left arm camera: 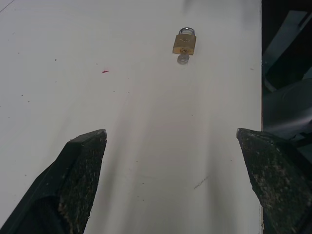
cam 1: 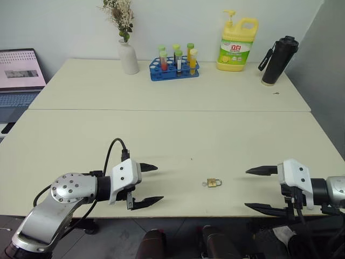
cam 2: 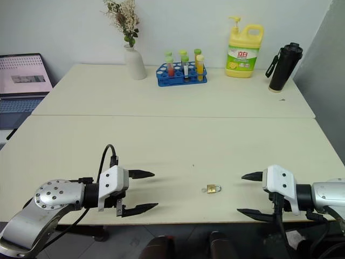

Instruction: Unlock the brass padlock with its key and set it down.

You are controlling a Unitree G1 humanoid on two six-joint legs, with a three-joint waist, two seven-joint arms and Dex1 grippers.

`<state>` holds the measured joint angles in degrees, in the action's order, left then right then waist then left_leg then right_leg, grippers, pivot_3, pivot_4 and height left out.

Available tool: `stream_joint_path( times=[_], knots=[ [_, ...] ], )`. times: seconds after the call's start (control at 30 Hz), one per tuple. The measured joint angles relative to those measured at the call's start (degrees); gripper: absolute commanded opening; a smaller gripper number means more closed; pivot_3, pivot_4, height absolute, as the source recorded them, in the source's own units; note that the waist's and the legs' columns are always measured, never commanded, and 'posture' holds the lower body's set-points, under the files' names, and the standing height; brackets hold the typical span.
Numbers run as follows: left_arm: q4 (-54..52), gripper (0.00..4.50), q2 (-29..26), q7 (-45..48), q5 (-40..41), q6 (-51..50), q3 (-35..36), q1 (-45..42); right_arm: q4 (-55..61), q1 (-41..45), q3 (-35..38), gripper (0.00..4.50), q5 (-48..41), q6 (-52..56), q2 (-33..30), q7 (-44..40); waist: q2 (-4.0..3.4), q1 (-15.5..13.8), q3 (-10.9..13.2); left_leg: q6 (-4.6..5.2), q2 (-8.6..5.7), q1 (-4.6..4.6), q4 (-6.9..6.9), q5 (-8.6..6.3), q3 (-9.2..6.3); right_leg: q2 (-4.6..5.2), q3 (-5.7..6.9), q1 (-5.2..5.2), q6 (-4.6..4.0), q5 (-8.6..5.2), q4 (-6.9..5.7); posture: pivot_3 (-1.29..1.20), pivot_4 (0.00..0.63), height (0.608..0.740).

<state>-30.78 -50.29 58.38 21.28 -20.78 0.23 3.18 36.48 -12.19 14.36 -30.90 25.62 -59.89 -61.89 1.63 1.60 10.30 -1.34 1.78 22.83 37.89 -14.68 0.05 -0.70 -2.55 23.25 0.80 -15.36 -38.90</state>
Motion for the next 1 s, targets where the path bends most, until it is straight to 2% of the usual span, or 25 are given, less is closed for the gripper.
stream_joint_path(
  times=[0.33,0.5,0.73,1.0],
  knots=[
    [-0.5,4.48,0.0,0.8,-1.5,1.2,-0.1,0.1,-0.1,1.8,-2.9,4.5,1.7,-0.2,1.4,1.0,0.01,0.0,0.0,0.0,0.0,0.0,0.01,0.0,-0.01,0.0,0.01,0.0,0.0,0.0,0.0,0.0,0.15,0.74],
    [-1.0,4.48,-0.1,0.6,-4.1,2.4,-2.4,1.5,-1.0,5.3,-6.9,4.5,3.9,-1.5,3.8,2.1,0.0,0.1,0.0,0.0,0.0,-0.02,0.0,0.0,0.01,0.0,-0.01,0.0,0.0,0.0,-0.01,0.0,0.15,0.74],
    [-1.6,4.48,0.3,1.2,-3.8,3.5,-3.5,-0.5,-6.1,16.0,-22.8,4.5,12.2,-0.8,9.2,3.7,0.03,0.1,0.0,0.0,0.0,0.0,0.02,0.0,0.0,-0.01,0.01,0.02,-0.01,0.0,-0.03,0.0,0.15,0.74],
    [-4.3,4.48,0.2,1.3,-2.6,3.9,-3.4,2.4,-18.3,24.9,-31.8,4.5,18.5,-1.4,15.9,4.3,0.02,0.2,0.0,0.0,0.01,-0.02,0.01,0.0,-0.01,-0.02,0.01,0.04,-0.02,0.0,-0.06,0.0,0.15,0.74]
  ],
)
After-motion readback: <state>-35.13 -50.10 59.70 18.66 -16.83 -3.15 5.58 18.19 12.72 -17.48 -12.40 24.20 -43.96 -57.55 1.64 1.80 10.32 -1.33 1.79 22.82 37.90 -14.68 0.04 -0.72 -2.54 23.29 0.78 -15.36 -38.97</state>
